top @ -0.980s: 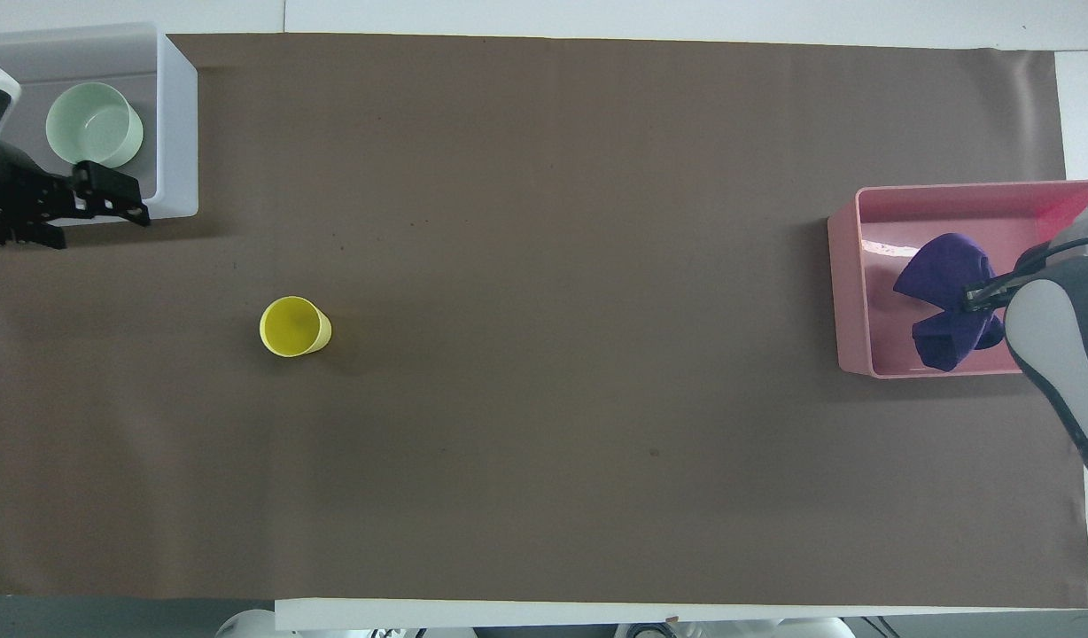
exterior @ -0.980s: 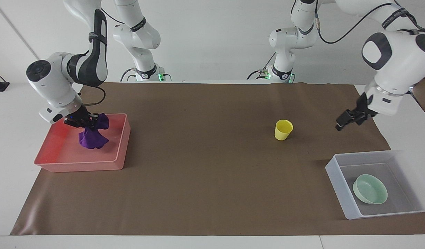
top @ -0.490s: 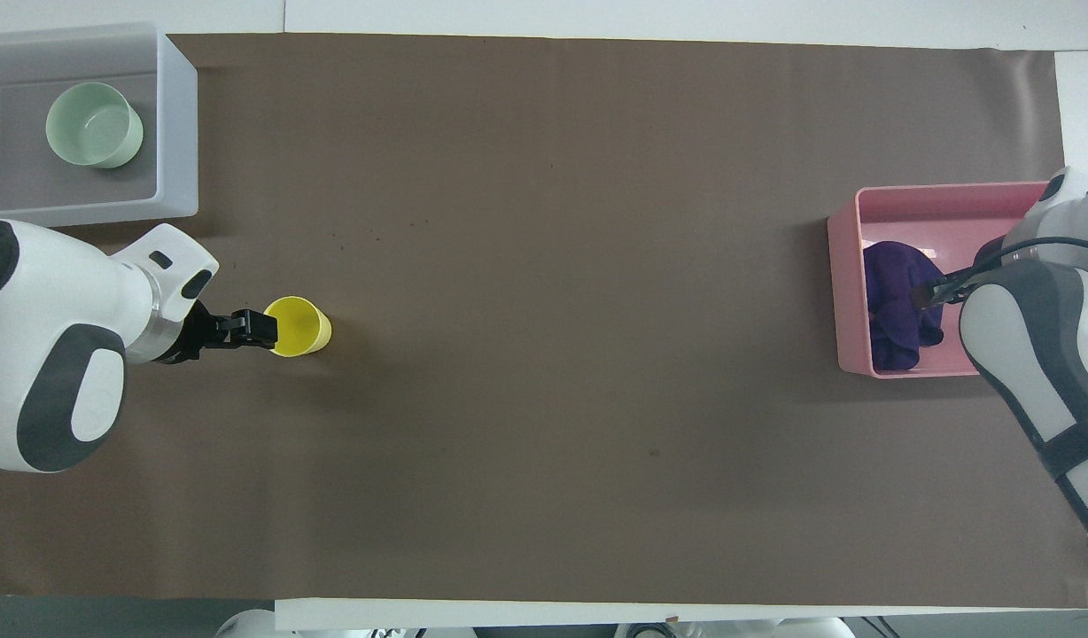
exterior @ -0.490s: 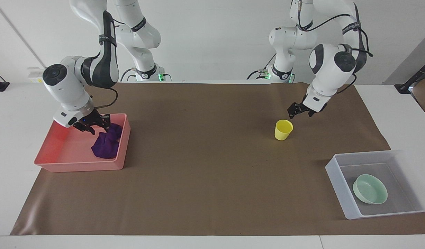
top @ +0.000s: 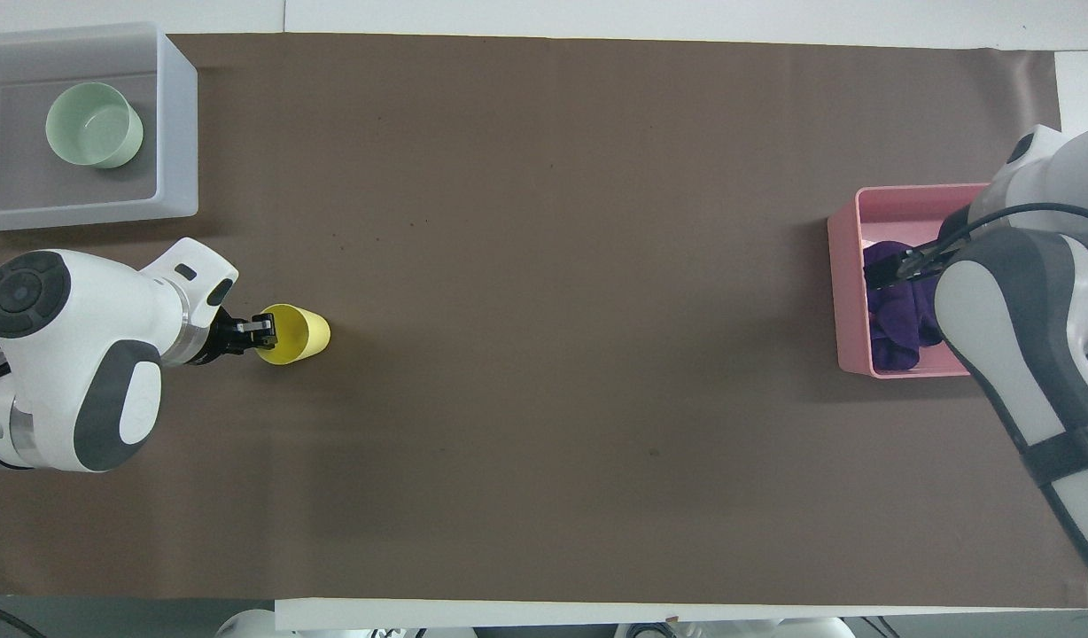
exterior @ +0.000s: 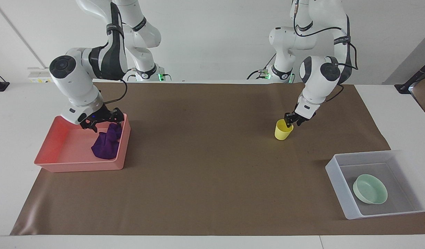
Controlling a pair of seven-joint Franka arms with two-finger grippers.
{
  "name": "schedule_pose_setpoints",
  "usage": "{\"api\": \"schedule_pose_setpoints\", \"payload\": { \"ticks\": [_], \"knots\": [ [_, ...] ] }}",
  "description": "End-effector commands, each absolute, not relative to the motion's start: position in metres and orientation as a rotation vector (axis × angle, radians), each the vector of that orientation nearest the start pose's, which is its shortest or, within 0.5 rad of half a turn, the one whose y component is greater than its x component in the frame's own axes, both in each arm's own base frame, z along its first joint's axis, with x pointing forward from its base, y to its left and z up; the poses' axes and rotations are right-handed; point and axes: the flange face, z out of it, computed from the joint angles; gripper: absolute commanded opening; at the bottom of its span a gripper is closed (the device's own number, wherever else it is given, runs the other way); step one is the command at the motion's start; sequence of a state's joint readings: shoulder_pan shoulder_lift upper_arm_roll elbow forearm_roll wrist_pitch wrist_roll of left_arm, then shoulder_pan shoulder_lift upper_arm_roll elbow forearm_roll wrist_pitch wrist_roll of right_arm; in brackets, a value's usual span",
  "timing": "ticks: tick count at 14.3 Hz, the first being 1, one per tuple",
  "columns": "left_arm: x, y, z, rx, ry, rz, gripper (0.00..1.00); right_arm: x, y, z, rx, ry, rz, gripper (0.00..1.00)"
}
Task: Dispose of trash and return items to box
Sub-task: 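Grasp the yellow cup with the left gripper while the right gripper presses the cloth, then lift the yellow cup and lower it into the green bowl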
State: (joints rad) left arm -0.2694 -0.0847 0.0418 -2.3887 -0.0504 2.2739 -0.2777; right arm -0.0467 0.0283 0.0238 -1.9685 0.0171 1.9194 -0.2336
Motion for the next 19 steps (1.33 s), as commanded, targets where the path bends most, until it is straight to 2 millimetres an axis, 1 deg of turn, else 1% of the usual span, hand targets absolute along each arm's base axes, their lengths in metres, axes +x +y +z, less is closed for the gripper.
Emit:
{"api": "schedule_pose_setpoints", "payload": {
  "ticks": [1,2,3,4,5,6,7,8,9,10,12,13,14,16,17,18,19],
  "knots": [
    [0.483,-0.111,0.36,-3.177,-0.16,0.012,0.0,0.561,0.003,0.469,-3.067,-0.287,0.136,1.0],
    [0.5,-0.116,0.372,-3.217,-0.225,0.018,0.0,0.56,0.004,0.48,-3.064,-0.286,0.169,1.0],
    [0.52,-0.122,0.394,-3.27,-0.306,0.073,0.0,0.56,0.003,0.493,-3.076,-0.298,0.183,1.0],
    [0.543,-0.129,0.421,-3.297,-0.333,0.137,0.0,0.558,0.001,0.509,-3.09,-0.319,0.206,1.0],
    [0.564,-0.13,0.454,-3.303,-0.336,0.185,0.0,0.555,-0.001,0.526,-3.116,-0.335,0.235,1.0],
    [0.585,-0.116,0.481,-3.3,-0.364,0.224,0.0,0.551,-0.003,0.542,-3.131,-0.338,0.266,1.0],
    [0.611,-0.095,0.508,-3.293,-0.399,0.235,0.0,0.548,-0.004,0.555,-3.128,-0.333,0.297,1.0],
    [0.628,-0.08,0.522,-3.277,-0.418,0.238,0.0,0.544,-0.005,0.569,-3.124,-0.327,0.314,1.0],
    [0.643,-0.048,0.529,-3.249,-0.481,0.222,0.0,0.539,-0.007,0.577,-3.12,-0.32,0.335,1.0],
    [0.657,-0.013,0.538,-3.223,-0.536,0.149,0.0,0.533,-0.007,0.585,-3.113,-0.316,0.34,1.0],
    [0.678,0.032,0.542,-3.197,-0.575,0.026,0.0,0.519,-0.003,0.596,-3.102,-0.325,0.35,1.0],
    [0.689,0.056,0.534,-3.19,-0.62,-0.048,0.0,0.515,-0.002,0.599,-3.089,-0.325,0.339,1.0],
    [0.699,0.071,0.525,-3.183,-0.655,-0.127,0.0,0.514,0.001,0.599,-3.061,-0.321,0.331,1.0],
    [0.717,0.095,0.489,-3.163,-0.709,-0.193,0.0,0.514,0.003,0.599,-3.051,-0.323,0.326,1.0],
    [0.725,0.098,0.471,-3.157,-0.717,-0.218,0.0,0.514,0.004,0.599,-3.051,-0.325,0.323,1.0],
    [0.73,0.1,0.445,-3.146,-0.719,-0.241,0.0,0.514,0.003,0.598,-3.051,-0.323,0.321,1.0],
    [0.73,0.103,0.423,-3.132,-0.701,-0.278,0.0,0.514,0.003,0.598,-3.051,-0.323,0.323,1.0]
  ]
}}
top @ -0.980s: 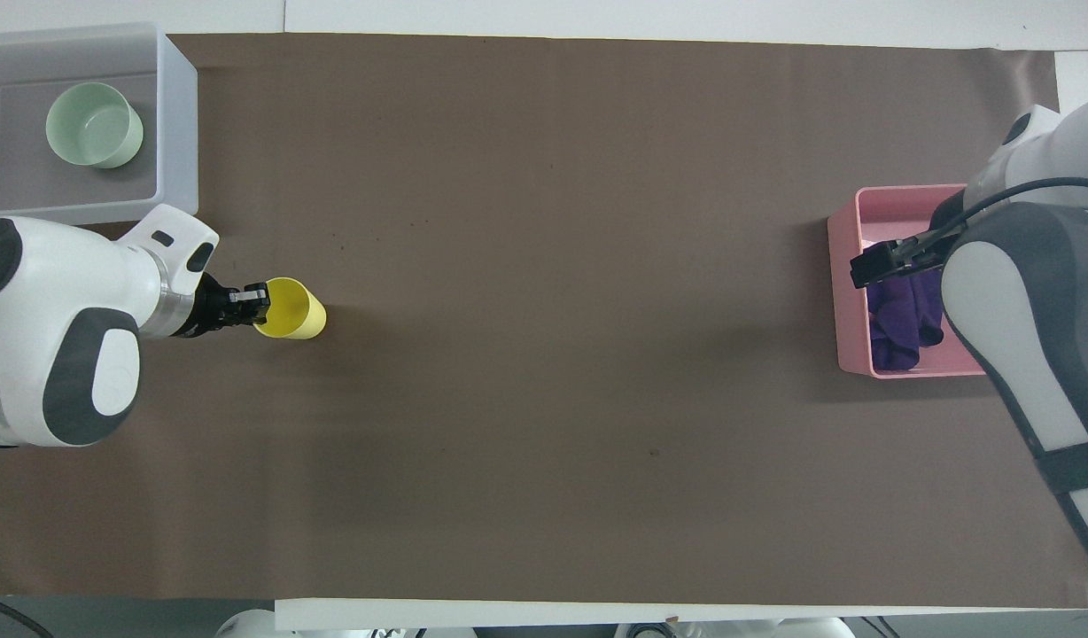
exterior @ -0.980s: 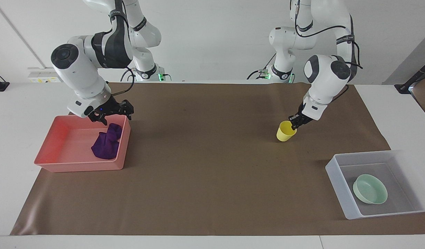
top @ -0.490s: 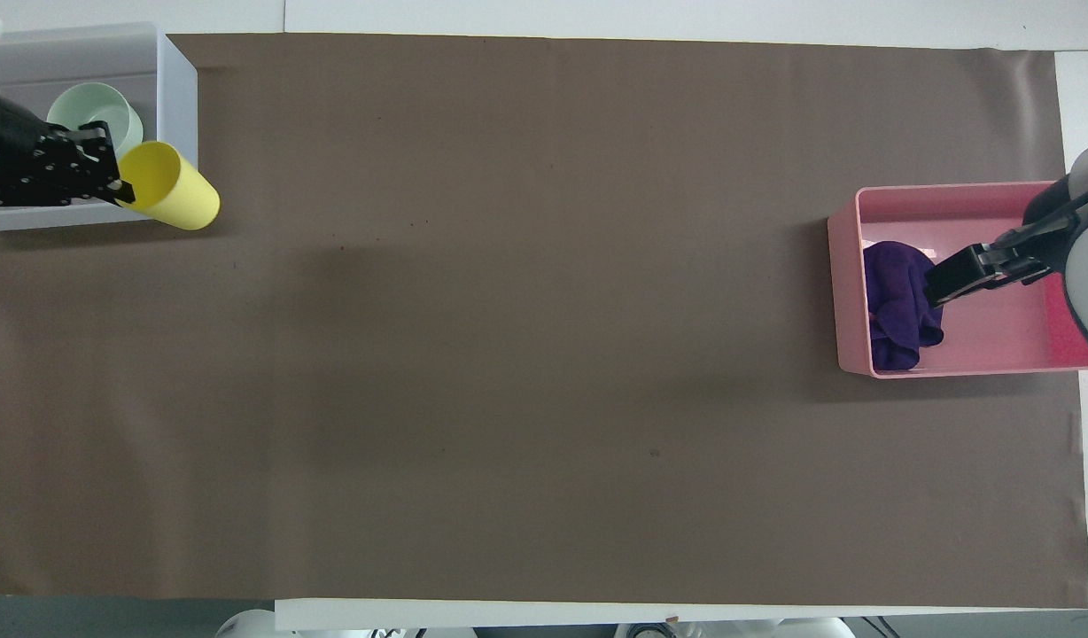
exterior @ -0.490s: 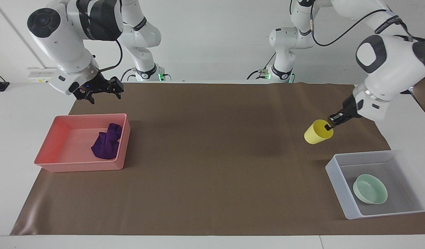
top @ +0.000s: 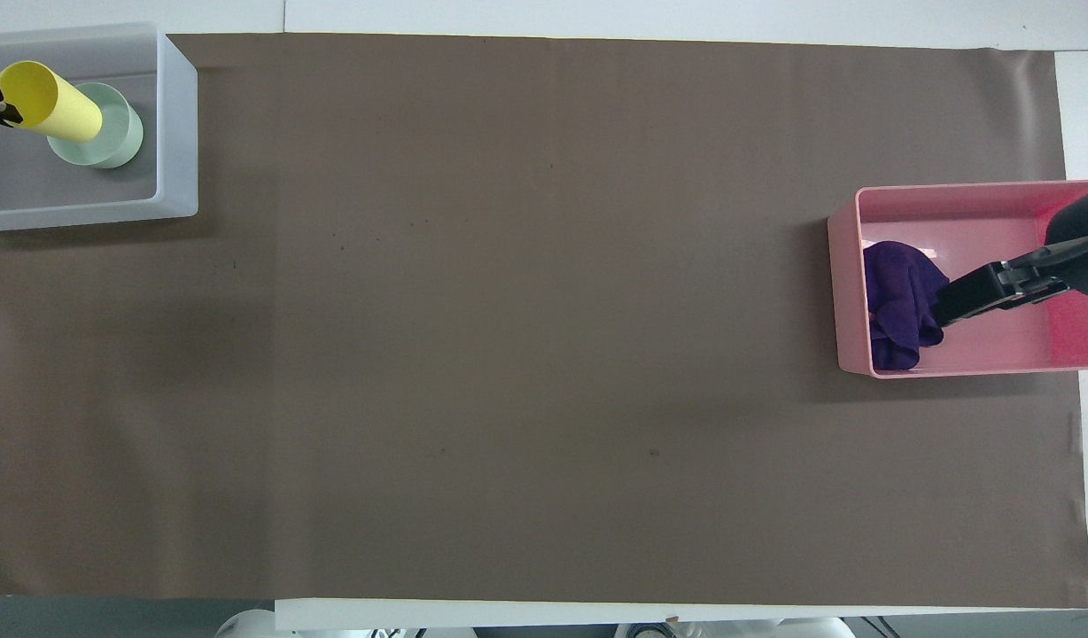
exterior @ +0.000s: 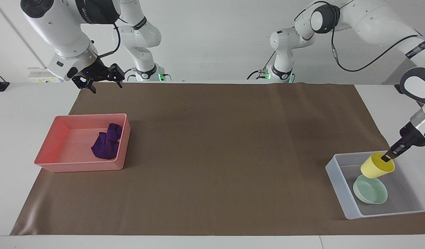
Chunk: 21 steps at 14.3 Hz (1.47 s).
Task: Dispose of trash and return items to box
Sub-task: 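Lift the yellow cup and lower it into the green bowl, then release the yellow cup in the bowl with the left gripper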
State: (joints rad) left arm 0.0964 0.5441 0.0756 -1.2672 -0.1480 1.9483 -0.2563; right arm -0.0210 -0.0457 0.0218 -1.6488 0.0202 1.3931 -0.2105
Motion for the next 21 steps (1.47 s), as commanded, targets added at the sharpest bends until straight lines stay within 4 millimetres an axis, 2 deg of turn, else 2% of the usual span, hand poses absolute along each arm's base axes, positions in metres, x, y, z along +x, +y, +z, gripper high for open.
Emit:
{"api": "schedule_pose_setpoints", "payload": {
  "ticks": [1,3,5,6,7,8,9,11,14,15,16,18,20,21],
  "knots": [
    [0.73,0.105,0.413,-3.129,-0.664,-0.299,0.0,0.514,0.003,0.598,-3.051,-0.325,0.323,1.0],
    [0.728,0.117,0.405,-3.123,-0.672,-0.294,0.0,0.514,0.002,0.598,-3.051,-0.323,0.323,1.0],
    [0.726,0.119,0.391,-3.121,-0.654,-0.277,0.01,0.514,0.002,0.598,-3.052,-0.318,0.321,1.0],
    [0.725,0.119,0.384,-3.116,-0.627,-0.293,0.22,0.514,0.003,0.599,-3.053,-0.318,0.316,1.0],
    [0.725,0.114,0.379,-3.113,-0.614,-0.322,0.78,0.514,0.003,0.599,-3.053,-0.318,0.316,1.0],
    [0.725,0.112,0.379,-3.108,-0.624,-0.337,1.0,0.514,0.003,0.599,-3.053,-0.318,0.319,1.0],
    [0.725,0.112,0.384,-3.101,-0.616,-0.346,1.0,0.514,0.003,0.599,-3.053,-0.318,0.319,1.0],
    [0.714,0.108,0.428,-3.052,-0.52,-0.349,1.0,0.514,0.003,0.597,-3.052,-0.32,0.321,1.0],
    [0.693,0.049,0.496,-3.025,-0.355,-0.311,1.0,0.511,0.002,0.594,-3.052,-0.318,0.323,1.0],
    [0.675,0.025,0.516,-3.04,-0.318,-0.23,1.0,0.51,0.002,0.59,-3.051,-0.317,0.328,1.0],
    [0.654,0.015,0.526,-3.046,-0.309,-0.149,1.0,0.509,0.002,0.589,-3.054,-0.319,0.31,1.0],
    [0.609,-0.016,0.547,-3.064,-0.23,-0.126,1.0,0.508,0.003,0.588,-3.055,-0.316,0.31,1.0],
    [0.561,-0.028,0.585,-3.076,-0.17,-0.085,1.0,0.509,0.003,0.589,-3.057,-0.317,0.296,1.0],
    [0.54,-0.031,0.604,-3.075,-0.15,-0.005,1.0,0.51,0.003,0.589,-3.059,-0.316,0.286,1.0]
  ]
}}
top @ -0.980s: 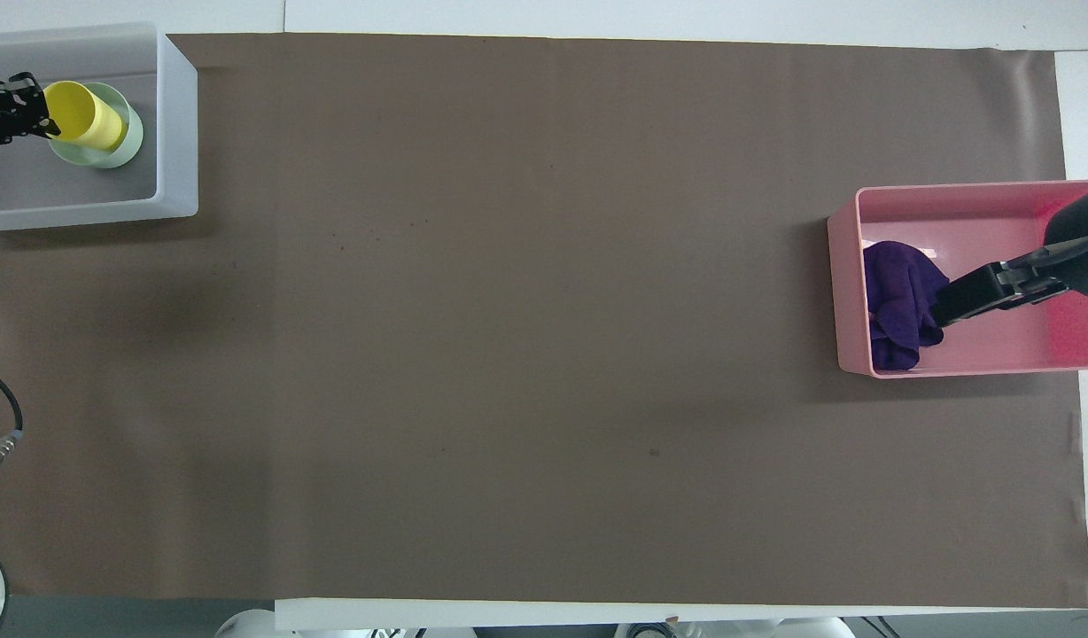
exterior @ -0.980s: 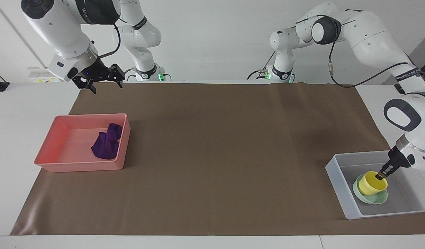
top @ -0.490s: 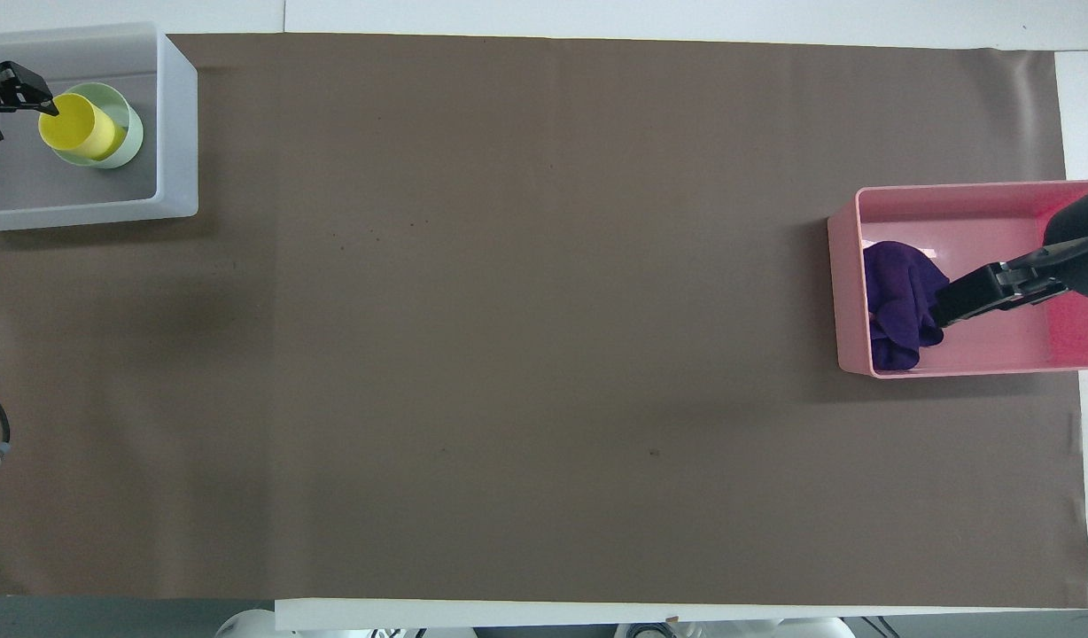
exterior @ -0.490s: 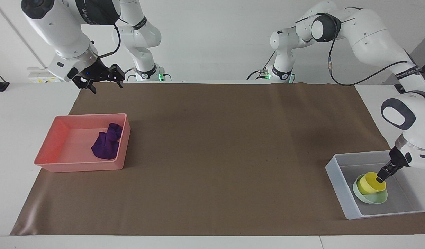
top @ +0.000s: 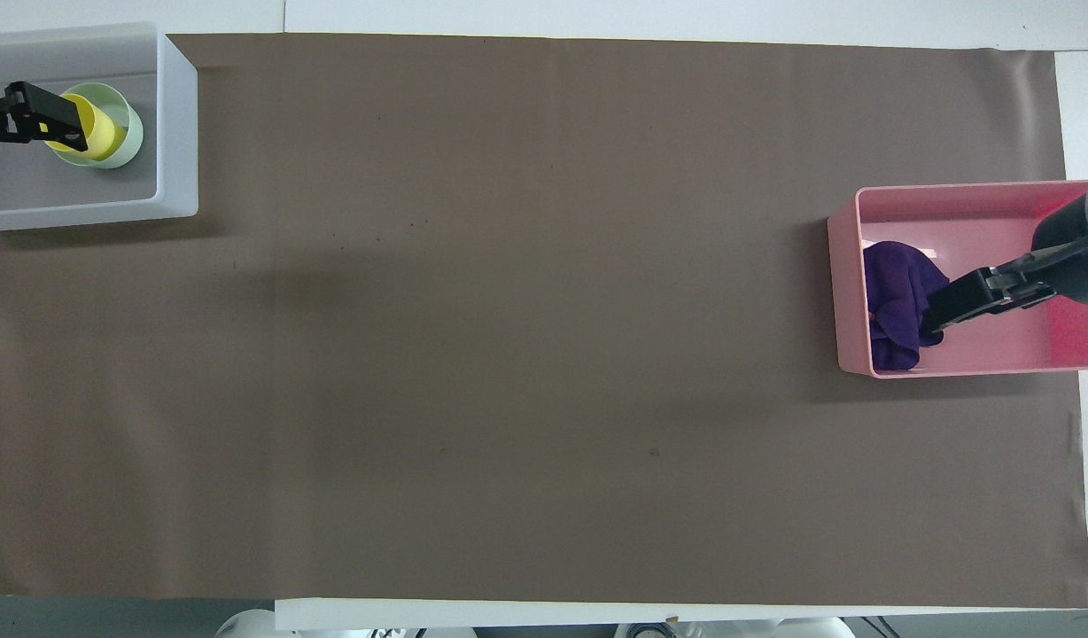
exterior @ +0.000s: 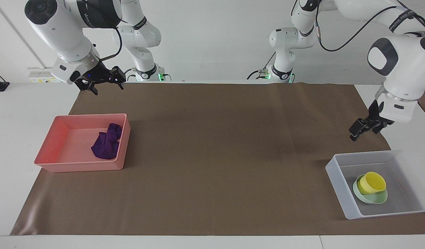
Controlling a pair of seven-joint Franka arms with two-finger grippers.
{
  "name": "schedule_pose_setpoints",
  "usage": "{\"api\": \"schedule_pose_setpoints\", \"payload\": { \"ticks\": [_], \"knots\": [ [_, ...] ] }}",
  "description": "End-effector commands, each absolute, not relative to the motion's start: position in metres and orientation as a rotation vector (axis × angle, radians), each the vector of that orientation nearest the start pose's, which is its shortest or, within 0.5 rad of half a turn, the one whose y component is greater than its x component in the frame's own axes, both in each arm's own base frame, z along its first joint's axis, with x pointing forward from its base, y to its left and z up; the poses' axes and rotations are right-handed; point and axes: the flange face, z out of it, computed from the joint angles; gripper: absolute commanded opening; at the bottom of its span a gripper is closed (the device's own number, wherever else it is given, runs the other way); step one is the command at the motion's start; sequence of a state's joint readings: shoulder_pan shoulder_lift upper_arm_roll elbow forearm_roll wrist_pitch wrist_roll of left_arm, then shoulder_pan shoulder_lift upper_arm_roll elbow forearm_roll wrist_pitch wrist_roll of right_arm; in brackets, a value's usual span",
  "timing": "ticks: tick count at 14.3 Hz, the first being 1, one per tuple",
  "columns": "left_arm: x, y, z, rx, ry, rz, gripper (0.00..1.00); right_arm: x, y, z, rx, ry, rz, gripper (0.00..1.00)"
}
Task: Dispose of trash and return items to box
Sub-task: 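Release the yellow cup in the bowl with the left gripper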
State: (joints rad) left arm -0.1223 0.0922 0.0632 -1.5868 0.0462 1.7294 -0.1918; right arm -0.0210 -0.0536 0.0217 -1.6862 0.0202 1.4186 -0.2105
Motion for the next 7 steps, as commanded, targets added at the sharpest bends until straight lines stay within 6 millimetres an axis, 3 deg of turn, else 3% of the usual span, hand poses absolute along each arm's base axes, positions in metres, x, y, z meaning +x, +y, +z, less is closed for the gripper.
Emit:
{"api": "schedule_pose_setpoints", "payload": {
  "ticks": [1,2,7],
  "knots": [
    [0.534,-0.035,0.623,-3.082,-0.091,0.04,1.0,0.51,0.003,0.589,-3.059,-0.316,0.286,1.0],
    [0.532,-0.038,0.639,-3.098,-0.019,0.08,1.0,0.51,0.003,0.589,-3.059,-0.316,0.284,1.0],
    [0.539,-0.039,0.641,-3.145,0.101,0.124,1.0,0.51,0.002,0.589,-3.059,-0.319,0.284,1.0]
  ]
}}
